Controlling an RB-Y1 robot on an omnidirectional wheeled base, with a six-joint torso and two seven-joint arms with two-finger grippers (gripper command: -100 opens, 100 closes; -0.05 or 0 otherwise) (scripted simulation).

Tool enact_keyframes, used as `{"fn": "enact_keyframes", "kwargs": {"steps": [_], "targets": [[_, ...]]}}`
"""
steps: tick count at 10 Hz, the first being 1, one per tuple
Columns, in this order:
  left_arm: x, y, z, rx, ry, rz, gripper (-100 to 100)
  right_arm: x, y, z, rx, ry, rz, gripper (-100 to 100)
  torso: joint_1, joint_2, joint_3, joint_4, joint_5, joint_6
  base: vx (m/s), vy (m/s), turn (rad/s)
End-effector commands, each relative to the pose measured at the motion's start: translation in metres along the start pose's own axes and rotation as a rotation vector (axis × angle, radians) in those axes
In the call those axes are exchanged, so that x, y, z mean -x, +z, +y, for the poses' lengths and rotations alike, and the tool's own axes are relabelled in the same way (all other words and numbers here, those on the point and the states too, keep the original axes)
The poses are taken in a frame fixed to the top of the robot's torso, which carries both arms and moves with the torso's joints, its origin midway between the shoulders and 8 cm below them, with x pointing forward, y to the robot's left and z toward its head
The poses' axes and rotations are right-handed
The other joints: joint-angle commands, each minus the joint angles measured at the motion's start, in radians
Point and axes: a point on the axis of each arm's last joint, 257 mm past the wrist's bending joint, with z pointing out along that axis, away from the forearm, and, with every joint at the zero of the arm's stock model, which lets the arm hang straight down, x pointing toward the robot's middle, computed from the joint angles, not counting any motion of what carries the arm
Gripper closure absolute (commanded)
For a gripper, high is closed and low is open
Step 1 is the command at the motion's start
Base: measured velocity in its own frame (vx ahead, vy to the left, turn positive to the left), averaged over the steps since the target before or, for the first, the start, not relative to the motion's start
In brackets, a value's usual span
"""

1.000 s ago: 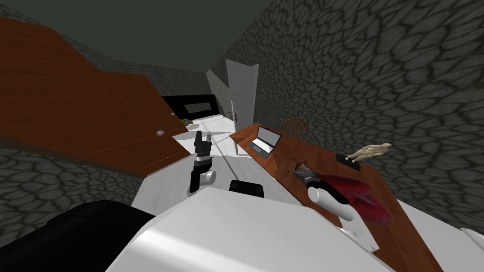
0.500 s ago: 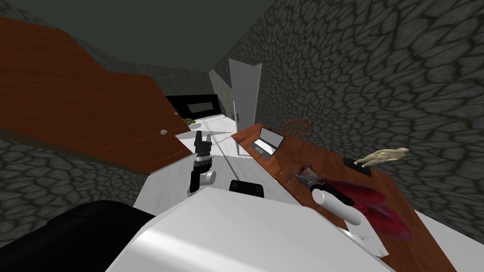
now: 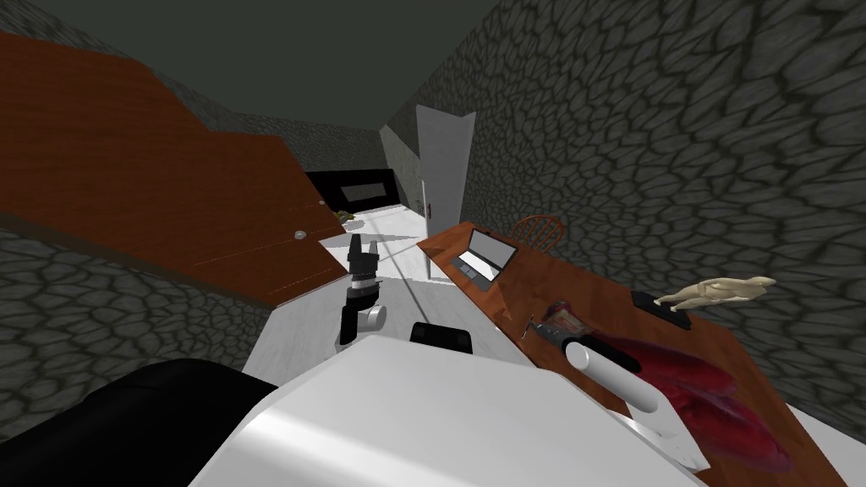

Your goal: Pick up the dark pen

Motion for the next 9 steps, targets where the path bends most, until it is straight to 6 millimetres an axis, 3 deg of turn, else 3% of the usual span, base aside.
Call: {"fn": "enact_keyframes", "kwargs": {"steps": [1,2,9], "targets": [[0.0,0.0,0.0,0.0,0.0,0.0,0,0.006,0.0,-0.001,-0.008,0.024,-0.024,-100,0.0,0.0,0.0,0.0,0.0,0.0,0.013,0.012,-0.003],[0.0,0.0,0.0,0.0,0.0,0.0,0,0.023,0.002,0.004,-0.015,0.094,-0.077,-100,-0.001,0.001,0.001,0.0,0.0,0.0,0.027,0.019,0.087],[0.0,0.0,0.0,0.0,0.0,0.0,0,0.086,-0.002,0.006,-0.047,0.342,-0.291,-100,0.0,0.0,0.0,0.0,0.0,0.0,0.034,0.026,0.058]]}}
